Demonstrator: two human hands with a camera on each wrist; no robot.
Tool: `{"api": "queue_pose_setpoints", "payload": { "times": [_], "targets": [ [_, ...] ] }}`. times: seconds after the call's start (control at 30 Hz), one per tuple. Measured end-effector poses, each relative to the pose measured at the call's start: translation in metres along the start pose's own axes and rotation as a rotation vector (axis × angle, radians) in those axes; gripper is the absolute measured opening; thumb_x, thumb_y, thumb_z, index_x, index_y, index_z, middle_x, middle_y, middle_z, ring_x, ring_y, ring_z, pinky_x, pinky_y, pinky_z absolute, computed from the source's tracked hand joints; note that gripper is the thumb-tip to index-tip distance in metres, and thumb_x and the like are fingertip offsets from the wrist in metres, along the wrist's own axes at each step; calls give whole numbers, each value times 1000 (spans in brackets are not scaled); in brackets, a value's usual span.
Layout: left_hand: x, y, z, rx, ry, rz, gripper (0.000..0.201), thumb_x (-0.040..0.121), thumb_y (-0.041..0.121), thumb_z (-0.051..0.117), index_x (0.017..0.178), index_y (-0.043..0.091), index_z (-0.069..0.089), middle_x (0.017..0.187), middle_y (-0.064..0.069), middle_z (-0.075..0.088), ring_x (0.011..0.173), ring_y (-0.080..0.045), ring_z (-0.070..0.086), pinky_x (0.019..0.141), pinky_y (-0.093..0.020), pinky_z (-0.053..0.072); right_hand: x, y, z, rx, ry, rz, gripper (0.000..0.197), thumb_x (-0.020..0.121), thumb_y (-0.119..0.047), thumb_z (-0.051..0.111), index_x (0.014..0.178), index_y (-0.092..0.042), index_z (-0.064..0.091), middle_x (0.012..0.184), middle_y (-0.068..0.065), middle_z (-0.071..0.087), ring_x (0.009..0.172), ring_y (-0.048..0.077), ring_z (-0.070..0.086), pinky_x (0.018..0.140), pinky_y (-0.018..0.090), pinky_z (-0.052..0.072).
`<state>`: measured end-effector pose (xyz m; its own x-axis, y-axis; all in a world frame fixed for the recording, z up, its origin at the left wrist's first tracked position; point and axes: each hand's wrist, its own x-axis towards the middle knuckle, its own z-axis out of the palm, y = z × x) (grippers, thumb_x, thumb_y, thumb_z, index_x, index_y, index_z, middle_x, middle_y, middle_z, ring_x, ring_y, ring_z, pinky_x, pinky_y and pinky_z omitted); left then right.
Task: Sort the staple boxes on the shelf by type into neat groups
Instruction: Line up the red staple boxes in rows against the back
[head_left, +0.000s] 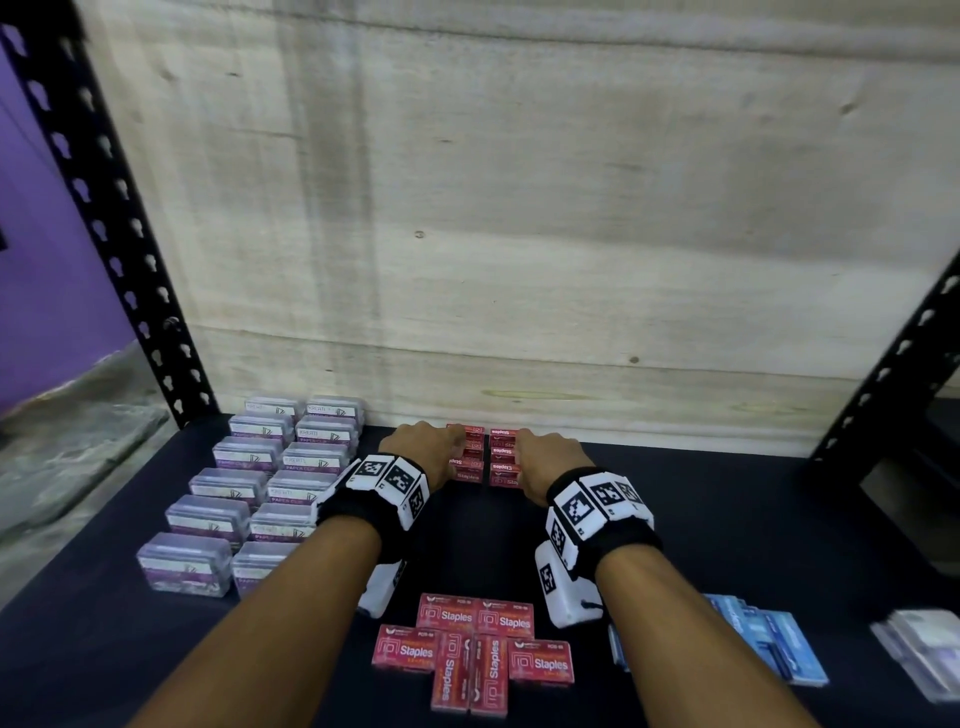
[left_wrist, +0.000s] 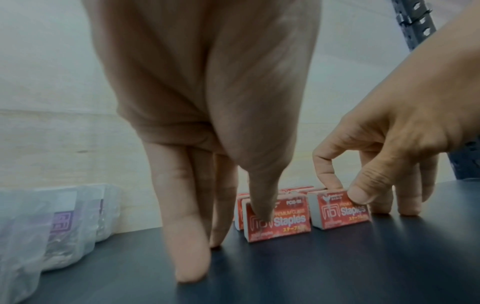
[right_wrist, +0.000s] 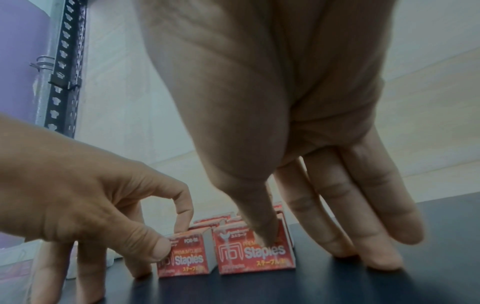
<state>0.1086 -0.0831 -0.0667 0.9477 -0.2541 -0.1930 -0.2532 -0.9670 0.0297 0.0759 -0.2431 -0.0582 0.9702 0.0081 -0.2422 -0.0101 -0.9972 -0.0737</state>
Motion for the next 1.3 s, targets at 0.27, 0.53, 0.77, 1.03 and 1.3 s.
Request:
{"api": "queue_pose_setpoints", "payload": {
  "times": [0.27, 0.53, 0.77, 1.03, 1.3],
  "targets": [
    [-11, 1, -1, -34, 2, -22, 55, 90, 38, 63, 130, 12, 35, 119, -13, 60, 110, -34, 58, 83, -42, 49, -10, -2, -2, 76, -21, 41, 55, 97, -16, 58, 141, -6, 27, 126, 17, 57, 118, 33, 54, 87, 37, 48],
    [-52, 10, -18, 5, -205, 81, 38, 86, 43, 67, 115, 17, 63, 117, -4, 64, 107, -25, 62, 91, -37, 52, -41, 2, -15, -8, -183, -41, 37, 97, -35, 60, 120, -6, 55, 117, 12, 62, 104, 30, 61, 86, 37, 51],
    [-85, 14, -11, 8, -430, 192, 30, 79, 35, 78, 108, 28, 73, 111, 10, 71, 103, -10, 63, 97, -32, 49, -75, -14, -11, -30, -415, -222, 38, 85, -36, 75, 115, -14, 72, 119, -1, 69, 110, 19, 62, 99, 39, 50],
    [-109, 11, 2, 34, -306, 258, 26, 84, 28, 73, 110, 29, 73, 113, 9, 69, 103, -13, 64, 94, -31, 51, -98, -29, 2, -120, -366, -242, 36, 83, -26, 78, 114, -9, 71, 113, 4, 71, 104, 21, 66, 93, 41, 55],
    [-108, 11, 2, -14, -306, 223, 21, 79, 23, 77, 97, 29, 70, 100, 9, 69, 94, -13, 66, 90, -35, 55, -97, -23, 1, -69, -338, -260, 37, 80, -19, 81, 115, -13, 72, 114, 0, 70, 103, 18, 65, 89, 35, 56]
  ]
}}
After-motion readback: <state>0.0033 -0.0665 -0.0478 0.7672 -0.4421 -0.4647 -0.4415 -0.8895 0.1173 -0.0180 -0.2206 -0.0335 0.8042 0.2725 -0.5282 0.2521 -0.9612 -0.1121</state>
